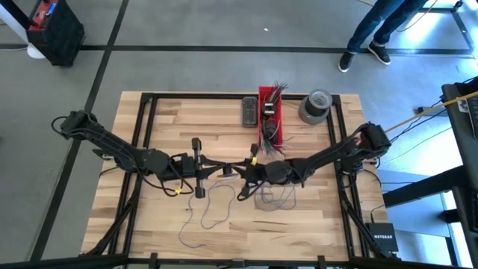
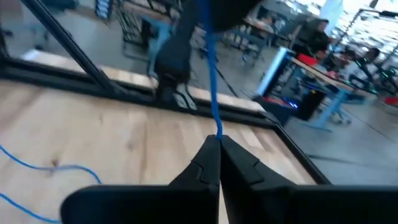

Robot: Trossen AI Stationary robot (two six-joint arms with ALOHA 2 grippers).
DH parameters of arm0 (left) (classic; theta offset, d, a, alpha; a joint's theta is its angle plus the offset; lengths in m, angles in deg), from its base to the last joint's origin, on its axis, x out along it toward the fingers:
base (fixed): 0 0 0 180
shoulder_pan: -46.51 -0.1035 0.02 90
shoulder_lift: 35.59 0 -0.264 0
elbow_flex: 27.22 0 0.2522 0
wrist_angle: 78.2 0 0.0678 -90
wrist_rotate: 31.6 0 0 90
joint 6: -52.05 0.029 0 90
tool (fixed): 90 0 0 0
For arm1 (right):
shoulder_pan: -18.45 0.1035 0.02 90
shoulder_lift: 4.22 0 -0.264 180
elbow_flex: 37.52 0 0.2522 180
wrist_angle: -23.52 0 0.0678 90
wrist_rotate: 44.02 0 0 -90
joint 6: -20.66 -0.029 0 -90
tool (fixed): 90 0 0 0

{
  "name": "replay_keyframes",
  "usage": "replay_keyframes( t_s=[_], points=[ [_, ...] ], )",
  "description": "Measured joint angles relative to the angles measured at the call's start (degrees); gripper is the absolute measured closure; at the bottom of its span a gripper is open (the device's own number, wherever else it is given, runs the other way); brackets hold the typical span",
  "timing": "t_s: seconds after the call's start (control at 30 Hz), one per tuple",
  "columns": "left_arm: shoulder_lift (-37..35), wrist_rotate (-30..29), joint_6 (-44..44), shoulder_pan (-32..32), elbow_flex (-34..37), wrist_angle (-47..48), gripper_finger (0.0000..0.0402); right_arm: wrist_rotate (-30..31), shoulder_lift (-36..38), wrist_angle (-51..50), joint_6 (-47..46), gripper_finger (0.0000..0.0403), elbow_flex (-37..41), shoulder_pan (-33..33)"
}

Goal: Coil cords
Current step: Coil the blue wire into the black spool

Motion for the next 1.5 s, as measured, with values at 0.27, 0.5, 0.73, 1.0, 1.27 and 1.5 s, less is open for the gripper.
replay_keyframes(
  t_s=[0.27, 0.5, 0.73, 1.0, 1.27, 1.5],
  points=[
    [0.0, 0.0, 2.1, -2.1, 0.0, -0.9, 0.0400, -3.2, -4.2, 10.6, -2.4, 0.0400, -2.8, 0.0],
    [0.0, -4.1, 4.9, -1.1, 0.0, -0.6, 0.0400, -2.0, -3.0, -8.0, -2.9, 0.0350, -7.9, 1.0],
    [0.0, -16.0, 7.5, 0.4, 0.0, -0.6, 0.0400, 9.8, 1.7, -43.9, -1.7, 0.0251, -18.5, 7.3],
    [0.0, -18.3, 7.3, 0.7, 0.0, -0.6, 0.0400, 31.5, 2.5, -75.3, -15.2, 0.0226, -28.3, 14.2],
    [0.0, -18.1, 6.8, 0.6, 0.0, -0.7, 0.0400, 31.1, 2.6, -73.0, -34.1, 0.0226, -18.7, 13.8],
    [0.0, -18.1, 6.8, 0.6, 0.0, -0.6, 0.0400, 25.3, 2.5, -51.4, -35.3, 0.0226, -7.6, 10.2]
  ],
)
